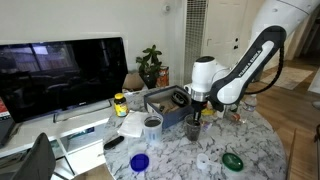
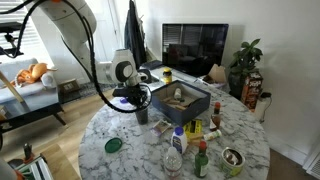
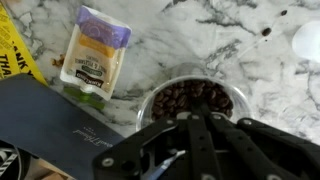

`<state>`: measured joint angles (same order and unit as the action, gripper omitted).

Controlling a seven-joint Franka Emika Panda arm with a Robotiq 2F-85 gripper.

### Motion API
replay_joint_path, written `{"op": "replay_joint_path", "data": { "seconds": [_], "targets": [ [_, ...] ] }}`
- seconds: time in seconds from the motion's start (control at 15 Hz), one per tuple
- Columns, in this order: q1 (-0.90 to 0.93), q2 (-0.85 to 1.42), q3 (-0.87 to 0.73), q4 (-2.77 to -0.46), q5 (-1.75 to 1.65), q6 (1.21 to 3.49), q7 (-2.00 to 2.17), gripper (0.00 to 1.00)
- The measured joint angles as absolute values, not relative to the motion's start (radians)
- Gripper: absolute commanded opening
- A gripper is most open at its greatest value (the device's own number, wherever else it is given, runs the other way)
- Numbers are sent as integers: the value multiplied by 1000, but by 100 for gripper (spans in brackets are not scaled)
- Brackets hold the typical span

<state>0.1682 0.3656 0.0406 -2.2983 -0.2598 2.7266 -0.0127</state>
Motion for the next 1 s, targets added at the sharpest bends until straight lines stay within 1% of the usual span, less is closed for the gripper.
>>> {"op": "replay_joint_path", "data": {
  "seconds": [0.33,0.73,0.93,1.0],
  "targets": [
    [171,324,29,-2298,-266,2712,-3,0],
    [171,238,27,-2303,-266,2619,49,0],
    [171,230,30,-2309,-266,2606,56,0],
    [171,233,31,-2312,-266,2606,56,3]
  ]
}}
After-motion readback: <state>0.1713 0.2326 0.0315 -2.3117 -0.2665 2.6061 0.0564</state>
